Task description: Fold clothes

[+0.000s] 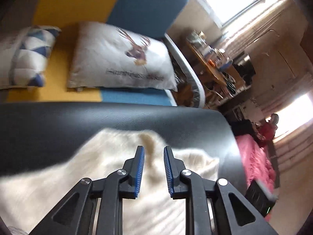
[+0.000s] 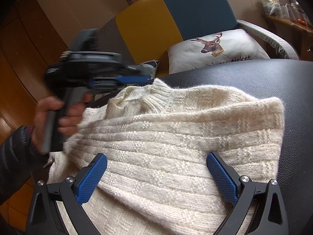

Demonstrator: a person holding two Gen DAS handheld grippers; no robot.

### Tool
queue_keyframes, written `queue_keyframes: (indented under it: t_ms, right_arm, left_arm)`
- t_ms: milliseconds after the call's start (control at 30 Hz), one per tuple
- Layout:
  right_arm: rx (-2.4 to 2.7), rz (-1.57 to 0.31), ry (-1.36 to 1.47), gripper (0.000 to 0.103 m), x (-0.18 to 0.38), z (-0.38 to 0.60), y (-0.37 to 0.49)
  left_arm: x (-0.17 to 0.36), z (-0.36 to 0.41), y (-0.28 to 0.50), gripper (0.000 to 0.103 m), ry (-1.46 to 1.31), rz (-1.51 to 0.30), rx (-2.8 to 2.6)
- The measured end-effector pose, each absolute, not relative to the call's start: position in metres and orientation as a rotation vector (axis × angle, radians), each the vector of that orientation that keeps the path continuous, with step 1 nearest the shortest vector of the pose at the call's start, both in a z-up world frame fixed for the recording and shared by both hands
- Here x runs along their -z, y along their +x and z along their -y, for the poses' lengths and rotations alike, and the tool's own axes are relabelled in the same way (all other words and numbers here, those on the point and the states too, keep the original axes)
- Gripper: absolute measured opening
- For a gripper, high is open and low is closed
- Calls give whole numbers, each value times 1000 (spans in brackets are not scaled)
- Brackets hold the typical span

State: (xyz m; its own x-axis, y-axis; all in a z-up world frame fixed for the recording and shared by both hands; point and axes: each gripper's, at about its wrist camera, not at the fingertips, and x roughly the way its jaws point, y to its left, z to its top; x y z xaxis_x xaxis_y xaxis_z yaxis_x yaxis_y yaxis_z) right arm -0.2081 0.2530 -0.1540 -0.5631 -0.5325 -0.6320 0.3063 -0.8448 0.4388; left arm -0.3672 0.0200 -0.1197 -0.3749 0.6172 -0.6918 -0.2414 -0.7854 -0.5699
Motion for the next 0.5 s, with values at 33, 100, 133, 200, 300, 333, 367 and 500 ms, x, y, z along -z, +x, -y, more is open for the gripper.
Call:
queue_keyframes:
  t_ms: [33,100,133,200,300,333,367,500]
  right_arm:
    - [2391,379,1103,103,153,-252,-208]
    - [2400,360,1145,103,149,-248,-210]
    - [2397,362,1166,103,144,-246,-212]
    - [2324,452,1134,103,128,-238,-220]
    - [2163,595,1060,103,103,-215,-244]
    - [2133,615,1058,103,99,-203,-257]
    - [2103,633,1056,103,94,-192,-269]
    - [1994,716,1160,103,102,-152,-316]
  left_arm:
    - [120,-9,-352,19,-1324,482,-2207]
    - [122,12,-323,19,-1312,424,-2270]
    - [125,23,-311,19,-1310,412,-2304]
    - [132,39,-299,19,-1315,431,-2329]
    - [137,54,-298,19,-1314,475,-2346]
    - [137,58,-298,19,-1308,487,-2350]
    - [138,62,-298,19,-1302,499,-2353]
    - [139,68,-302,19,-1286,488,-2342]
